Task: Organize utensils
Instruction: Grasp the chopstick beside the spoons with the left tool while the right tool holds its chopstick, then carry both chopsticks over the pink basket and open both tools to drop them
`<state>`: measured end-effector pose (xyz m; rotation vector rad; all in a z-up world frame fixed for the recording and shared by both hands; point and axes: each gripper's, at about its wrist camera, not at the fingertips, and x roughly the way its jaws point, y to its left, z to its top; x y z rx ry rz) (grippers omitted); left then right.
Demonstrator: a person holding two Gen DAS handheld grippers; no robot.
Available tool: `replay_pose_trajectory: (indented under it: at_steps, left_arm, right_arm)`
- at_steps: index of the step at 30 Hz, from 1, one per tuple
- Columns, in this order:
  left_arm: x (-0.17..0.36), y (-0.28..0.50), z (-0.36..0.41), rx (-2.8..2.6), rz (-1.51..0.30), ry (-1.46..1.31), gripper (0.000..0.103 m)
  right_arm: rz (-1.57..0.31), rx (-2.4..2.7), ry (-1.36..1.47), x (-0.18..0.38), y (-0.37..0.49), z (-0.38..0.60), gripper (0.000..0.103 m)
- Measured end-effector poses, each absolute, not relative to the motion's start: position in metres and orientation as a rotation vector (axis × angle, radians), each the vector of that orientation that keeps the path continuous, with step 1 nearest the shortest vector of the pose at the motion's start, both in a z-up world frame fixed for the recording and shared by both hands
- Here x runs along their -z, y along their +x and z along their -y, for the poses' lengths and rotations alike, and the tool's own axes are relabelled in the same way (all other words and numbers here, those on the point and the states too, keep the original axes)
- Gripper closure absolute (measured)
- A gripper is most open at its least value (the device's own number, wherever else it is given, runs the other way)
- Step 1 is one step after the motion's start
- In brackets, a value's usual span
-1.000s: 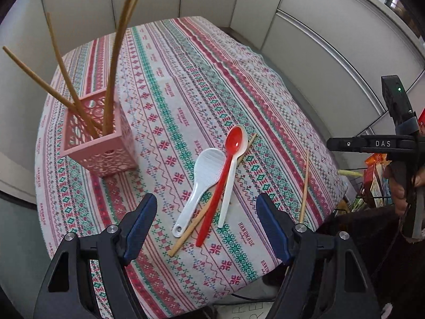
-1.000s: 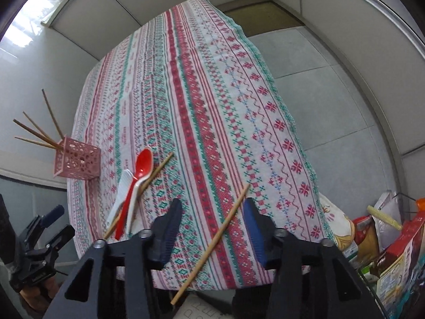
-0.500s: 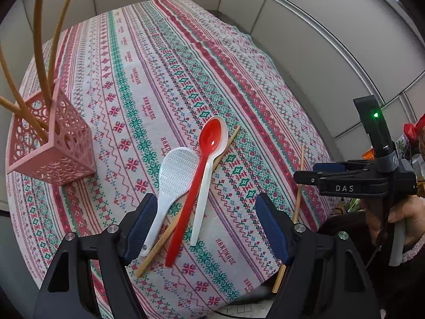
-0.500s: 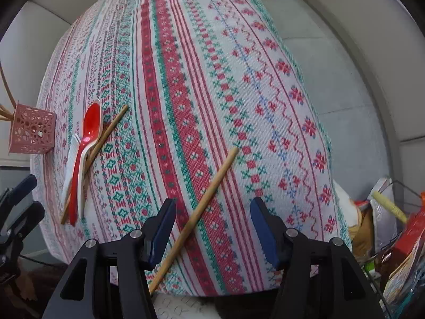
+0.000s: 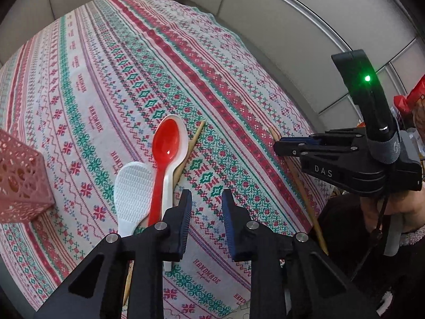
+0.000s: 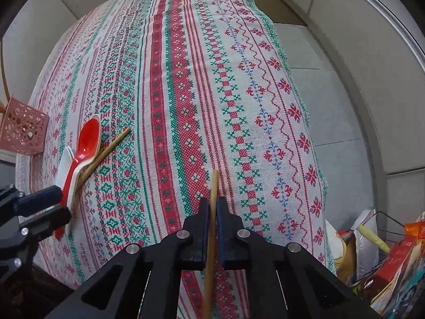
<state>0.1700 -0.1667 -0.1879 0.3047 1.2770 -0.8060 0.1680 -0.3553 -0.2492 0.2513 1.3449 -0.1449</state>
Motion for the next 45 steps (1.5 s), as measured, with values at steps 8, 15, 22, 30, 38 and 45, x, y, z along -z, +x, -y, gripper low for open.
replay_pose_trajectory:
  at_steps: [8, 15, 22, 30, 38, 45]
  left_arm:
    - [0.216, 0.183, 0.196, 0.773, -1.288, 0.406, 0.078]
    - [0.22, 0.192, 0.206, 0.779, -1.22, 0.433, 0.078]
    - [0.211, 0.201, 0.214, 0.811, -1.154, 0.422, 0.078]
    - [0.218, 0.218, 0.23, 0.761, -1.146, 0.477, 0.078]
    - [0.223, 0.23, 0.235, 0.733, -1.191, 0.528, 0.082]
    - [0.226, 0.24, 0.24, 0.688, -1.197, 0.554, 0.098]
  right_arm:
    - [-1.317, 0.125, 0.304, 0.238, 0.167, 0.378, 0.098]
    - [-1.296, 0.106, 0.329, 0.224, 0.174, 0.375, 0.098]
    - [-1.288, 0.092, 0.349, 0.221, 0.174, 0.378, 0.098]
    - [-1.272, 0.093, 0.378, 0.215, 0.174, 0.386, 0.098]
    - [-1.267, 0.093, 0.392, 0.214, 0.173, 0.388, 0.098]
    - [-1.257, 0.091, 0.401, 0.212, 0.175, 0.389, 0.098]
